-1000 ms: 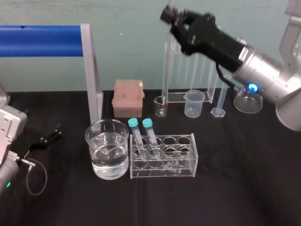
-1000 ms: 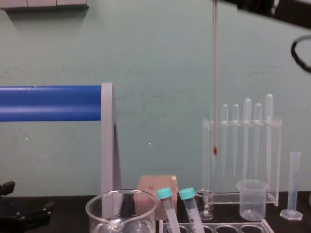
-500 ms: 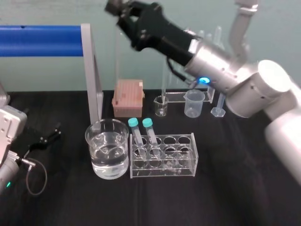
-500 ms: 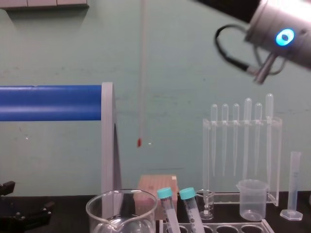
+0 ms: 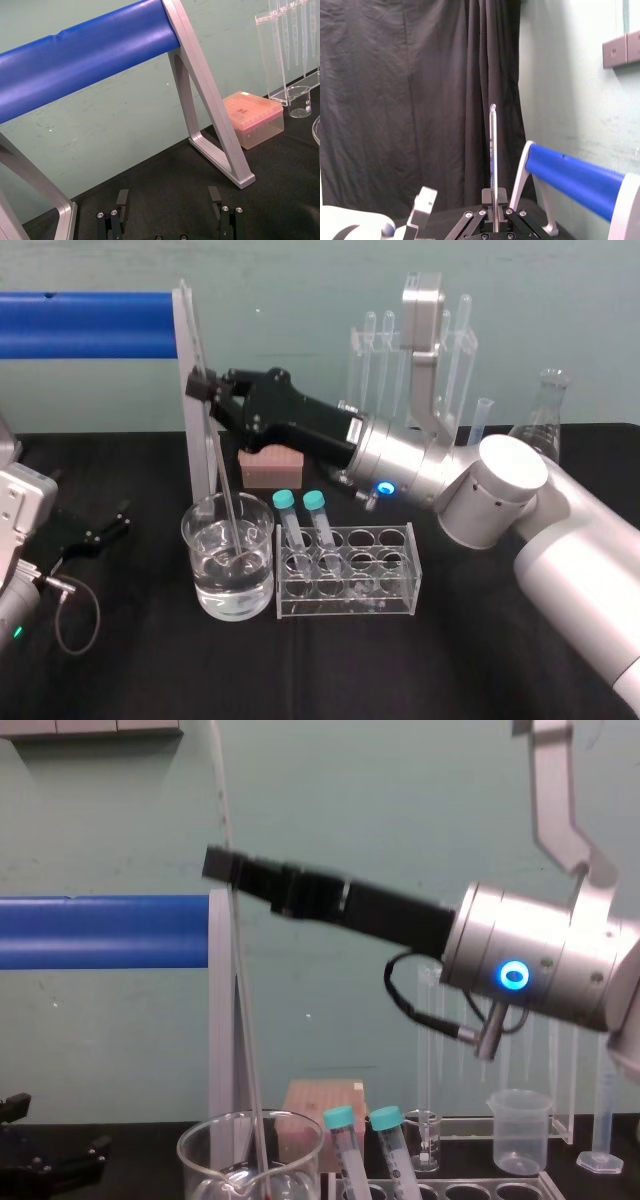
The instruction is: Hold the thermometer with one hand and immerse one end into the beaker, then reinsert it into the test tube rack.
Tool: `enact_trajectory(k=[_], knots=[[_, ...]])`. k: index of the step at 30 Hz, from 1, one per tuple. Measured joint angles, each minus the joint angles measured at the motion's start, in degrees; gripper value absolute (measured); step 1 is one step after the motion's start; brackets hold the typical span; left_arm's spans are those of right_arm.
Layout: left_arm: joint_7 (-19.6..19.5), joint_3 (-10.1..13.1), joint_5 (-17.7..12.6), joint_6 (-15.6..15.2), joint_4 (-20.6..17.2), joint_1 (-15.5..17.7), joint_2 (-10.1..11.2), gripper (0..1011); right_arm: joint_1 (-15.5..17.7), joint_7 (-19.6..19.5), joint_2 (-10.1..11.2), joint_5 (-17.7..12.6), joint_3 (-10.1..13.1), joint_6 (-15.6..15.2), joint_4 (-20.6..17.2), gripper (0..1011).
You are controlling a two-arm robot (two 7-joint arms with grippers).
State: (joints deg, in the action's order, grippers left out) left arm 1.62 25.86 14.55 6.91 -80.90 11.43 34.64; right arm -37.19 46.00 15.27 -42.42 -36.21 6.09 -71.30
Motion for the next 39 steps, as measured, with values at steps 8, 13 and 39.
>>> enact_trajectory(k=[8,13,39], knots=[[0.0,0.0,0.0,0.0,0.0,0.0,0.0,1008,1.0,1.2,-1.5,2.0,-0.9,3.1,4.0,53],[0.0,0.0,0.0,0.0,0.0,0.0,0.0,1008,1.3,1.4,-2.1,3.3,-0.9,4.9,5.5,53],[0.0,0.0,0.0,0.0,0.0,0.0,0.0,1008,2.6,1.4,-3.6,6.2,0.4,5.9,7.9,53]])
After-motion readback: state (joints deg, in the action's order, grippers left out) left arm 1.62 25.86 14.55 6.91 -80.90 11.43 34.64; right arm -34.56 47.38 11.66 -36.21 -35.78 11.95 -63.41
